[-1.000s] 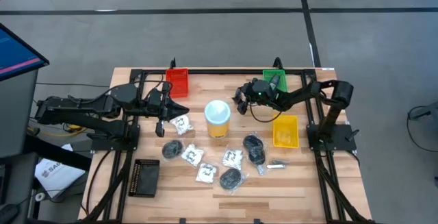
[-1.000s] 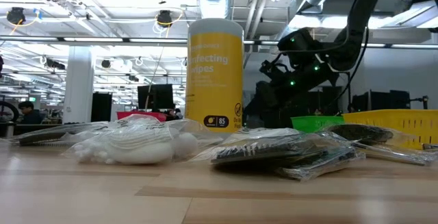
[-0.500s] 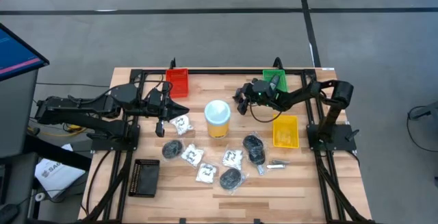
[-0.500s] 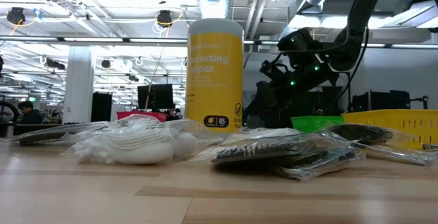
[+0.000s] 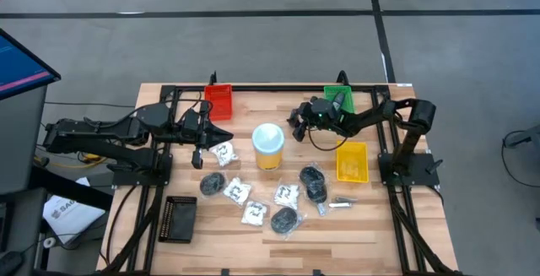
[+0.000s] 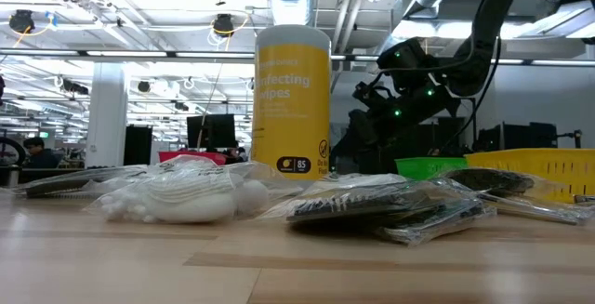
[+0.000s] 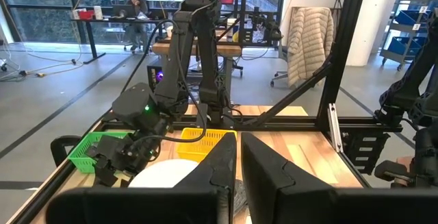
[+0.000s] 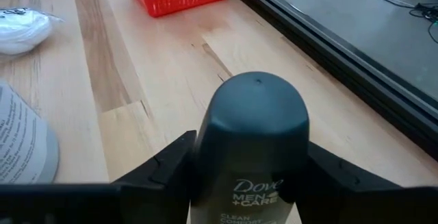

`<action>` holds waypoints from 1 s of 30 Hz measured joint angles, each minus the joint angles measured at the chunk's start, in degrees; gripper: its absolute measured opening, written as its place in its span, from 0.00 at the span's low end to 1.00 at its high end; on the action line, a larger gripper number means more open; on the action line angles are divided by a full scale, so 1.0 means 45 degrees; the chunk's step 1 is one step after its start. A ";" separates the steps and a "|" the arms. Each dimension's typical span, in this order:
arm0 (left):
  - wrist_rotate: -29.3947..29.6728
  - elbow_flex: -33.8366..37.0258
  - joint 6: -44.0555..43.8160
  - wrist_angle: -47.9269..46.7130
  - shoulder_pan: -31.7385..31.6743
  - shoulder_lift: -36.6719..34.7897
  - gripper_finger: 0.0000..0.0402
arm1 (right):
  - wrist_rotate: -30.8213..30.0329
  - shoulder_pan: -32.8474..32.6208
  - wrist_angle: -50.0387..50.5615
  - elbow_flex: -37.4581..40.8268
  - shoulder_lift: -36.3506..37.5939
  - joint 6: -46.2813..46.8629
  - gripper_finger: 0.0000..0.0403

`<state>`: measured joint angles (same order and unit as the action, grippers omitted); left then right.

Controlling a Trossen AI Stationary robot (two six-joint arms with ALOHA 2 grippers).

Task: Pick & Place Travel size toiletries
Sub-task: Put the black deodorant into the green bin

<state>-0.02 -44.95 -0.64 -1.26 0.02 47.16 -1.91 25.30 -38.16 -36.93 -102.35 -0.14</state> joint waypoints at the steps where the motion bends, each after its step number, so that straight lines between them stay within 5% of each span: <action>1: 0.0001 0.0000 0.0000 -0.0002 -0.0003 0.0000 0.04 | 0.0000 0.0000 0.0002 0.0000 0.0000 0.0005 0.45; 30: -0.0002 0.0000 -0.0005 -0.0010 -0.0003 0.0000 0.04 | 0.0087 0.1769 0.4936 0.0749 0.5316 0.1152 0.45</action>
<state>-0.03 -44.95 -0.67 -1.30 0.01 47.16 -1.52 33.26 -15.95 -33.56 -78.42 5.04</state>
